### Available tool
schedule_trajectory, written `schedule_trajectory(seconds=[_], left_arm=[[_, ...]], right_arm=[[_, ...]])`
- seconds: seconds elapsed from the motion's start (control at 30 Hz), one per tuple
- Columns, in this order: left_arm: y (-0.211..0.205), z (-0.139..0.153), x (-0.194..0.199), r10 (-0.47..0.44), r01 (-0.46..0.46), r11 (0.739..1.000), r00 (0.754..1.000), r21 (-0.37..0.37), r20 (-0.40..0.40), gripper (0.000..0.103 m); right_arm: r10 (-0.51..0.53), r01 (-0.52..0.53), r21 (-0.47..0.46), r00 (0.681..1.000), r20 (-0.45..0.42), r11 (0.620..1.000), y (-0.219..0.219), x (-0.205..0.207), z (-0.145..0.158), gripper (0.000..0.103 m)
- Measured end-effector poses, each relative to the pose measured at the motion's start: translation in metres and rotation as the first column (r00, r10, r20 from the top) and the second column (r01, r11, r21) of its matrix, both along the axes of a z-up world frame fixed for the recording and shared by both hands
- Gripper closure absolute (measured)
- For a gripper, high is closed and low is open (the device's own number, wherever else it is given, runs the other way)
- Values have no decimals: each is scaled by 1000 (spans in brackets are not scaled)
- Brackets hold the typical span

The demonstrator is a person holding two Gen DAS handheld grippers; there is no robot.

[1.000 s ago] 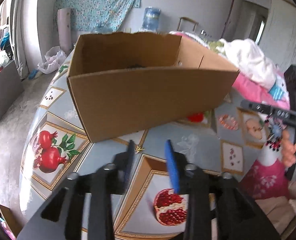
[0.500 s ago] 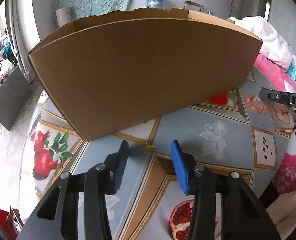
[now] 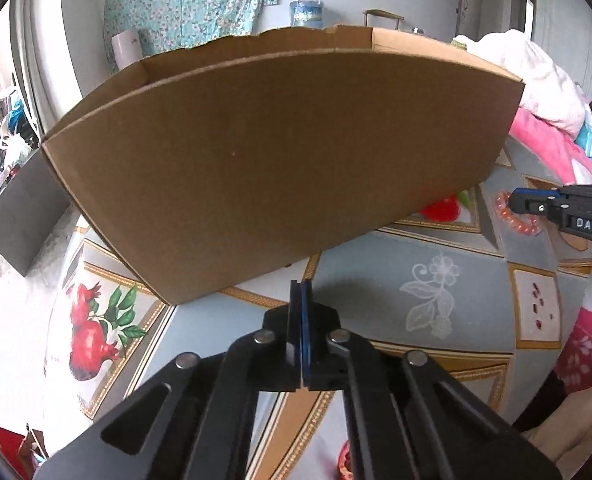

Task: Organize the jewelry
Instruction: 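Carry both items over the box and open both grippers to drop them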

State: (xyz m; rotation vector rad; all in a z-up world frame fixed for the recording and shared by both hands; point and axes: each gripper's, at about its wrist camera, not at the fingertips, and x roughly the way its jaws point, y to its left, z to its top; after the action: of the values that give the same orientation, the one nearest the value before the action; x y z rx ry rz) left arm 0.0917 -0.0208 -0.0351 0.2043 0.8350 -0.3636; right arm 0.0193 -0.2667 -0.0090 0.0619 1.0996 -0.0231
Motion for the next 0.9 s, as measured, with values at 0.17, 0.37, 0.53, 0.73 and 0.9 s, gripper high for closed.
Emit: schedule_trajectory(seconds=[0.17,0.37,0.53,0.73,0.9], left_arm=[[10,33,-16,-22,25,997,999,-67,46,103],[28,92,-37,-33,57,980,991,-193,127,103],[38,145,-46,-52,115,947,976,-300,212,103],[26,173,-12,-70,163,924,962,-347,265,103],[2,147,49,-61,103,941,988,-321,138,103]], right_arm=[[-10,9,11,998,70,1000,-4,-10,26,96],[-2,4,-10,984,178,1000,-6,-20,71,96],[15,-26,34,954,298,999,-5,-21,123,96],[62,-118,110,906,419,987,0,10,165,96],[105,-178,154,914,392,972,4,63,151,96]])
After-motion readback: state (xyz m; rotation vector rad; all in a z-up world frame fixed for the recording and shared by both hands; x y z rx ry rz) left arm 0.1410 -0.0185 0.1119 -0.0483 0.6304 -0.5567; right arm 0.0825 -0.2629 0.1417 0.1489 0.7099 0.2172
